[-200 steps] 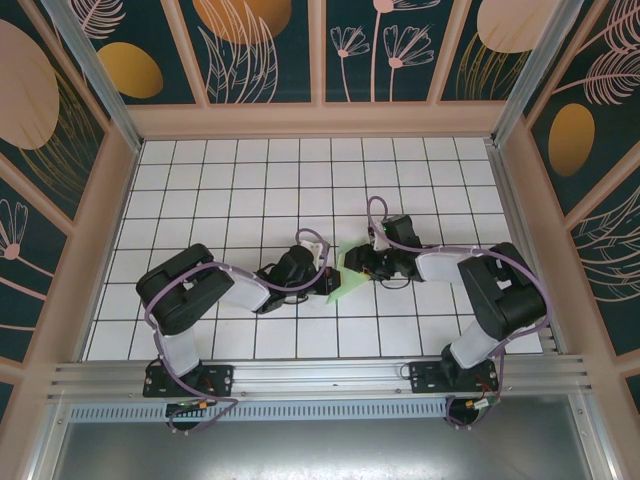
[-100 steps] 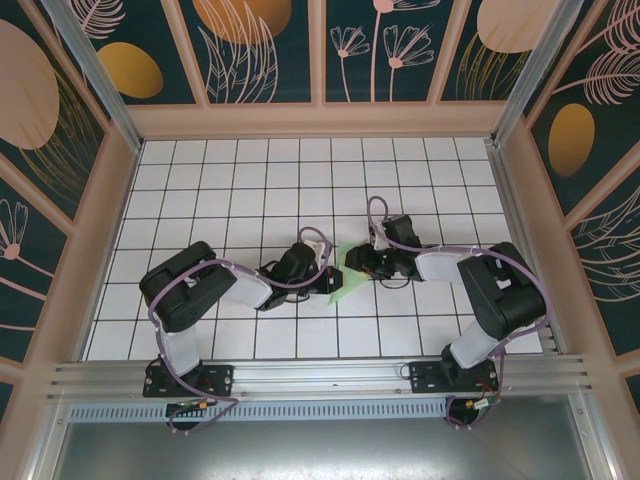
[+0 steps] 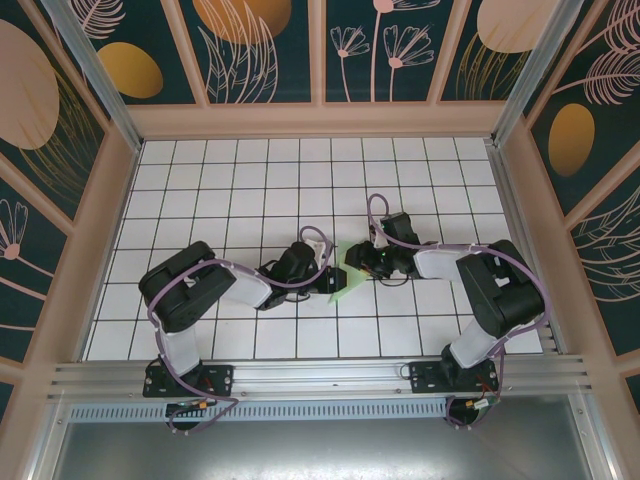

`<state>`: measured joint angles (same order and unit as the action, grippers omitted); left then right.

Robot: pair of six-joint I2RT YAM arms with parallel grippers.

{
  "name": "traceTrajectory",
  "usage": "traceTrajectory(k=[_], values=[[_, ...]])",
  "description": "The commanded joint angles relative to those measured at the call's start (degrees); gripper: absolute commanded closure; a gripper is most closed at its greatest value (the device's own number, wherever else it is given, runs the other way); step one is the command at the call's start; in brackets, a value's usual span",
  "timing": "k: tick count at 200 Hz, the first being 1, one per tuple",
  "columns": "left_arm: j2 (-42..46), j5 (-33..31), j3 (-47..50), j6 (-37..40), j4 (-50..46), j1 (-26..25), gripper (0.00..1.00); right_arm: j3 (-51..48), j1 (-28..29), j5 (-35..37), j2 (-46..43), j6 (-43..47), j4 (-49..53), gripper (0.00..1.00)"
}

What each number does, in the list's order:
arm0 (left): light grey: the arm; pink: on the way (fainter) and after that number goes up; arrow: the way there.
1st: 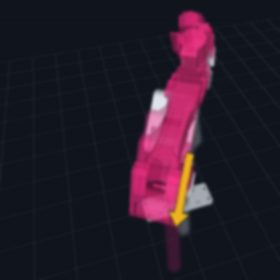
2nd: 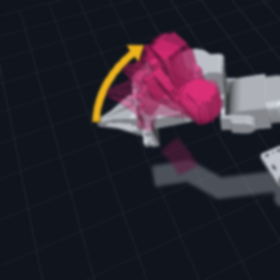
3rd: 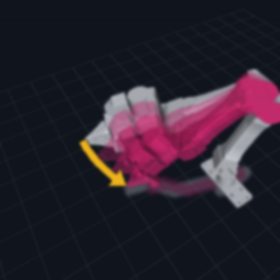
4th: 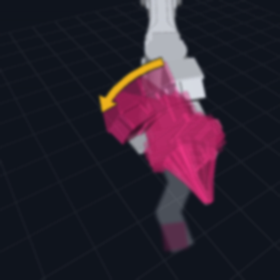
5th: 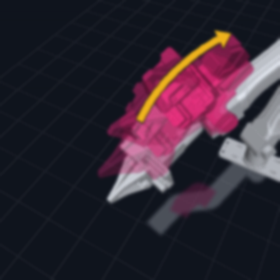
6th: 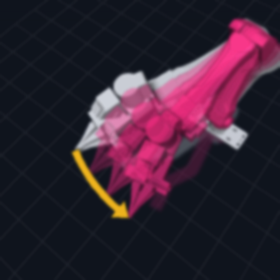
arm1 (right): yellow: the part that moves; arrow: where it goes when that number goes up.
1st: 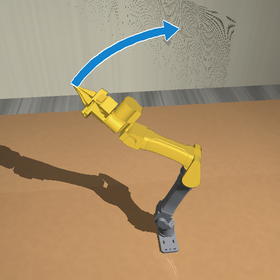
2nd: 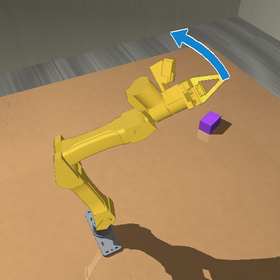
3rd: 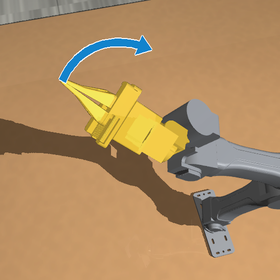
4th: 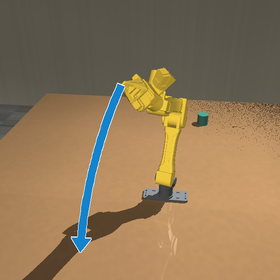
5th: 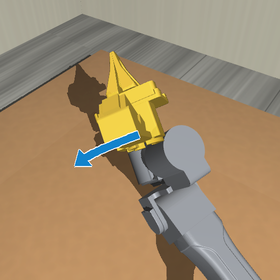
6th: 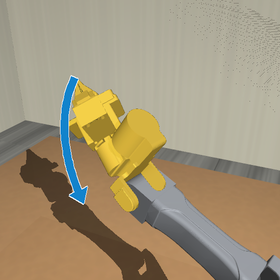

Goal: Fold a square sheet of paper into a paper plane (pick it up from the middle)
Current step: Fourth fold the wing at the center of the table.

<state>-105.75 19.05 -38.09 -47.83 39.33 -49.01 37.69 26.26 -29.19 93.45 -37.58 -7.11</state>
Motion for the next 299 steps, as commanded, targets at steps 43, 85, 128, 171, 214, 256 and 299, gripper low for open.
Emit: traceTrajectory(k=[43,85,128,171,214,256,299], values=[[9.8,-6.0,4.7,0.5,-0.5,0.7,0.67,-0.5,0.0,7.6,3.1,0.2,6.8,0.53],[9.3,-2.2,5.5,-2.0,5.8,0.7,0.81,0.2,0.4,9.4,4.0,-0.1,8.6,0.53],[6.4,0.6,4.2,-2.2,6.8,0.1,0.89,1.3,0.8,11.0,5.2,-0.3,10.5,0.53],[2.1,3.1,1.2,-2.3,4.4,-0.1,0.89,2.2,1.3,11.9,6.2,-0.5,11.7,0.51],[0.9,0.5,0.2,-2.7,1.1,-0.1,0.90,2.4,1.4,12.4,6.6,-0.3,12.3,0.51],[-0.1,-2.0,-0.3,-2.8,-1.7,-0.1,0.91,2.4,1.4,11.6,6.4,0.7,11.8,0.51],[-0.3,-2.7,-0.6,-2.9,-2.1,-0.1,0.91,2.2,1.5,11.2,6.3,1.3,11.8,0.52]])
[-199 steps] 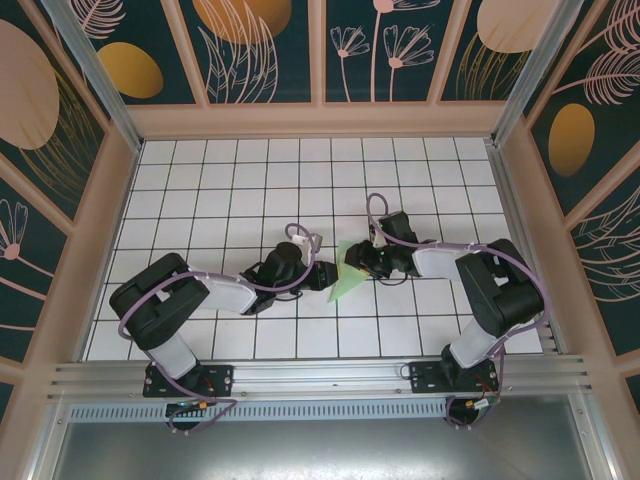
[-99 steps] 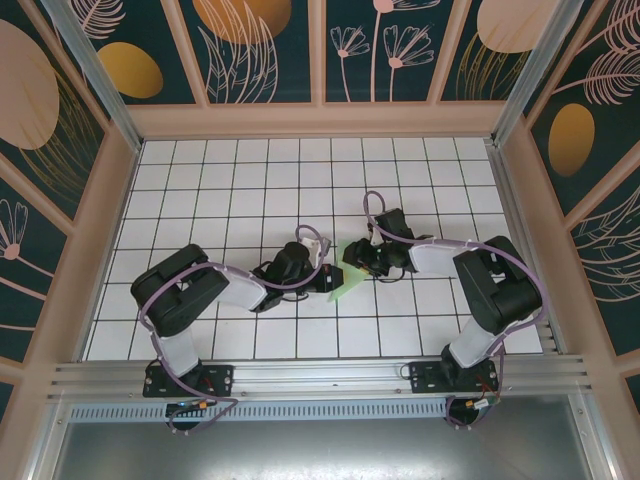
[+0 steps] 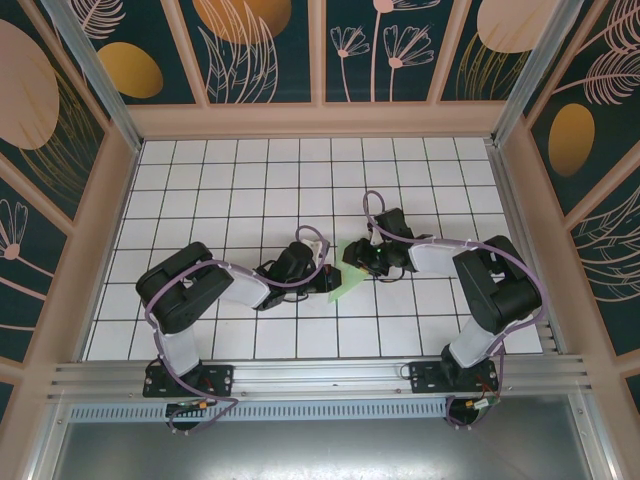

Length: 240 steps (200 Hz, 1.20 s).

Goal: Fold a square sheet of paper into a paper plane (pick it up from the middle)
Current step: Fourth fold the wing at the center of the table.

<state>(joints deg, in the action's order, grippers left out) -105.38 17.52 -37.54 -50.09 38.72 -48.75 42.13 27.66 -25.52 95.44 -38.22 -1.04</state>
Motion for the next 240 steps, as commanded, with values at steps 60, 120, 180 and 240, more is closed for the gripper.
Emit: traceTrajectory(k=[60,120,180,240], values=[[-1.0,-1.3,-1.0,-0.6,-1.9,-0.4,0.92,-1.6,0.3,9.3,6.1,1.8,7.1,0.57],[2.0,-1.6,-1.1,-0.9,-1.8,-0.4,0.91,-0.4,0.9,10.7,8.9,1.8,8.9,0.62],[3.7,-2.9,-3.6,0.0,-4.8,-0.4,0.89,0.3,1.5,11.2,9.8,1.5,9.7,0.60],[0.4,-3.1,-4.7,0.1,-7.1,-0.4,0.92,0.7,1.8,11.8,10.2,1.7,10.4,0.59]])
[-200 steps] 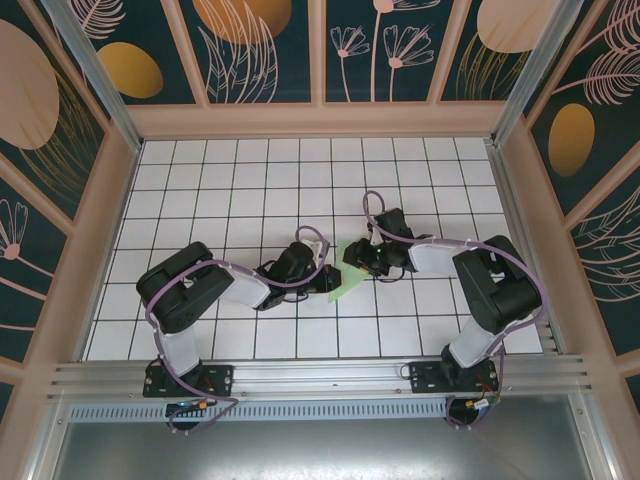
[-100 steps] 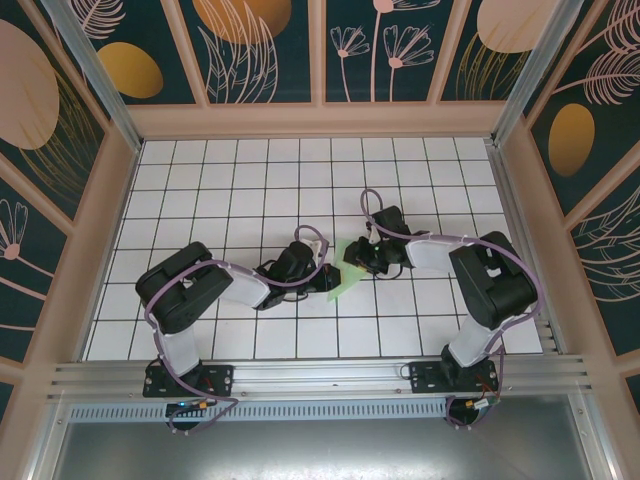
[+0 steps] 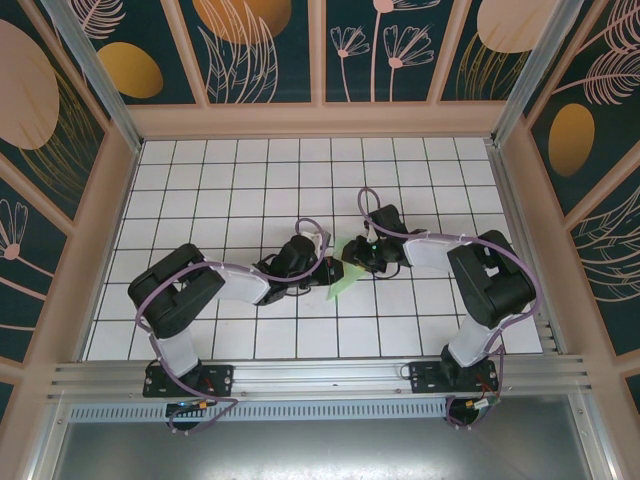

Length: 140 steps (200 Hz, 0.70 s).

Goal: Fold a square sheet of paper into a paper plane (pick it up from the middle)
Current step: Fourth fold the wing at the center of the table.

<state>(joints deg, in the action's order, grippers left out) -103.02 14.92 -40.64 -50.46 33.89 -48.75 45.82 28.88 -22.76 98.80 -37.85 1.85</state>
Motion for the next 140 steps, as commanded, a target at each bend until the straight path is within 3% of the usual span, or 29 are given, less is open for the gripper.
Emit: traceTrajectory(k=[1,140], values=[[-2.1,-0.5,-1.6,0.5,-2.3,-0.4,0.92,-3.0,0.6,9.1,6.8,1.3,7.5,0.59],[-3.8,-3.4,-1.8,0.1,-5.4,-0.4,0.95,-2.0,2.0,10.6,9.1,2.0,8.5,0.56]])
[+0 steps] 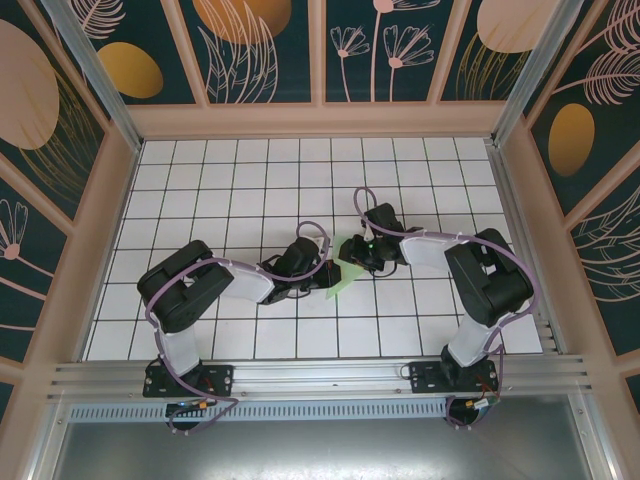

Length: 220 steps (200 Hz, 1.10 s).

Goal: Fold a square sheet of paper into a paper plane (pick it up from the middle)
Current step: Fourth fold the wing at the center of the table.

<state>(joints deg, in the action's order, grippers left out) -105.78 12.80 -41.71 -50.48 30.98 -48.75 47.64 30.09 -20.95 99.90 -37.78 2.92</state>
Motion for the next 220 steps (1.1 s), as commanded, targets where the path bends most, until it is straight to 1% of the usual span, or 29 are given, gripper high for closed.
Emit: traceTrajectory(k=[1,43,120,141,166,220], values=[[-1.0,-1.3,-0.8,0.1,-2.5,-0.4,0.95,-3.7,0.8,8.8,8.0,1.9,7.5,0.56],[-0.6,-2.4,0.0,-0.3,-3.1,-0.4,0.95,-3.7,0.9,8.8,8.0,1.7,7.6,0.56],[-1.5,-2.3,0.0,-0.9,-3.7,-0.4,0.96,-3.8,0.9,9.0,8.2,1.6,7.7,0.57],[-1.9,-2.1,-0.2,-0.9,-4.5,-0.4,0.99,-3.6,0.9,8.1,7.5,1.4,7.7,0.57],[-2.6,-1.3,0.8,-0.8,-5.3,-0.4,1.00,-1.9,0.9,6.4,4.0,1.4,8.7,0.58],[-3.1,-0.4,4.4,-1.0,-5.7,-0.4,1.00,4.3,0.2,3.9,-9.2,2.5,10.3,0.60]])
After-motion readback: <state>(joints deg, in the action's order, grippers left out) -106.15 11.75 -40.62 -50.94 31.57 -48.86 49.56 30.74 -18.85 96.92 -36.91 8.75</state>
